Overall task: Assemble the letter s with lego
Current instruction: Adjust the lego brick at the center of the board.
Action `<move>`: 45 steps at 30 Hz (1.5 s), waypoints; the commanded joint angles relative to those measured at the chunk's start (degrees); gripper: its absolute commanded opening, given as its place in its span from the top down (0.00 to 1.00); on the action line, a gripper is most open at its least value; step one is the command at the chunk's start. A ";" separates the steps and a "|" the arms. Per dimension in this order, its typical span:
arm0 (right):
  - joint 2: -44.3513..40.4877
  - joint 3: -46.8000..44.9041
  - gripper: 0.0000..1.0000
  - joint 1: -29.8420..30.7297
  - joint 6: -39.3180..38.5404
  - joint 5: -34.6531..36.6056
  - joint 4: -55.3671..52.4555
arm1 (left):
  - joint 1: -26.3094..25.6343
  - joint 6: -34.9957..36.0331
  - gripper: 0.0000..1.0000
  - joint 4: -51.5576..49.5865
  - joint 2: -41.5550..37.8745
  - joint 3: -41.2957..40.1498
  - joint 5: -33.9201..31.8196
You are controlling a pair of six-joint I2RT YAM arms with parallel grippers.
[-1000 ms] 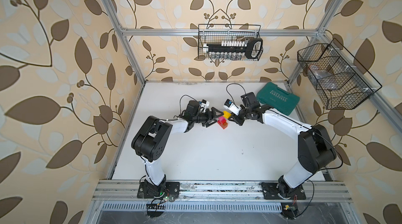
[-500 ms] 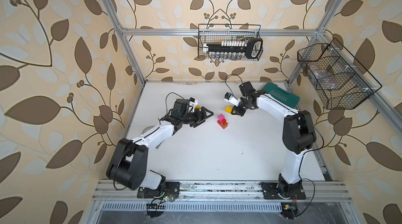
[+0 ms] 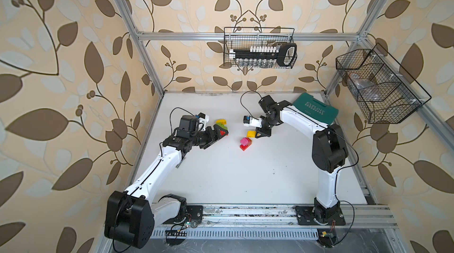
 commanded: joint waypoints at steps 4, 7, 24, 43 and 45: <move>-0.88 -1.42 0.97 0.13 -1.13 -0.93 2.23 | 0.34 1.51 0.09 -0.61 -1.33 -0.29 -0.48; -3.39 -3.78 0.96 -0.84 1.45 -0.44 8.25 | 0.34 1.38 0.08 -0.12 -0.75 -0.59 -0.39; 2.31 -5.34 0.96 -3.62 9.33 0.00 12.02 | 0.34 0.52 0.08 1.51 0.28 -1.81 0.31; 2.64 -13.13 0.96 -1.95 4.01 -4.68 18.16 | 0.34 0.39 0.08 1.59 -0.43 -2.01 0.40; 1.85 -14.48 0.97 -1.96 4.33 -4.36 18.56 | 0.34 0.53 0.08 1.55 -0.43 -1.87 0.49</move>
